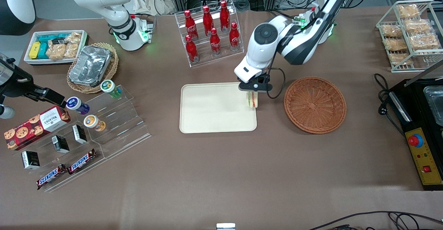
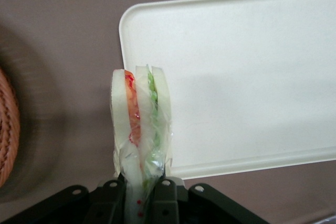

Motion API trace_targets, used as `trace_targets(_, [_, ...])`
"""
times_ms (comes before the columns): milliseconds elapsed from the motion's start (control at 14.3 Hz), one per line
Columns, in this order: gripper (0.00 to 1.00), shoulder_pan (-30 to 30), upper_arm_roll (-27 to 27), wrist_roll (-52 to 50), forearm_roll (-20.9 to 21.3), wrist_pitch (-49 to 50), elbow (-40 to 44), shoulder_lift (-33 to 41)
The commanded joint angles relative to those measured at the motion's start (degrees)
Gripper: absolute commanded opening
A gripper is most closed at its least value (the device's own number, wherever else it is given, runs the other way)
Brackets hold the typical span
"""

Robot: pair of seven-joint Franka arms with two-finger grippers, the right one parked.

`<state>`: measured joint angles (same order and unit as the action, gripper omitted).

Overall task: Place sandwich from basket to tray
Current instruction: 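Carry the sandwich with the left gripper over to the cream tray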

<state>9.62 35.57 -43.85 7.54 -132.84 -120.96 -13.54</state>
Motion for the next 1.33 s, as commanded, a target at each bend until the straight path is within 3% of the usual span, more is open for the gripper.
trace_targets(0, [0.00, 1.7, -1.0, -2.6, 4.8, -3.7, 0.9, -4.0])
trace_targets(210, [0.00, 1.7, -1.2, -3.0, 7.6, -6.8, 1.0, -7.8])
trace_targets(420, [0.00, 2.4, -1.9, -3.0, 7.7, -9.8, 1.1, -11.1])
trace_targets(629, [0.00, 8.4, -8.4, -5.2, 7.6, -12.4, 1.4, -11.7])
trace_targets(699, [0.33, 8.8, -9.3, -5.2, 7.6, -13.3, 1.3, -11.9])
trace_targets(769, [0.80, 9.0, -9.4, -5.1, 7.6, -13.4, 1.3, -11.9])
trace_targets(839, [1.00, 8.9, -9.4, -5.4, 6.8, -13.4, 1.4, -12.0])
trace_targets(1049, [1.00, 8.7, -9.3, -6.2, 6.5, -11.8, 3.8, -10.7])
trace_targets(1259, [1.00, 8.3, -9.2, -6.6, 6.4, -0.5, 7.8, -2.4])
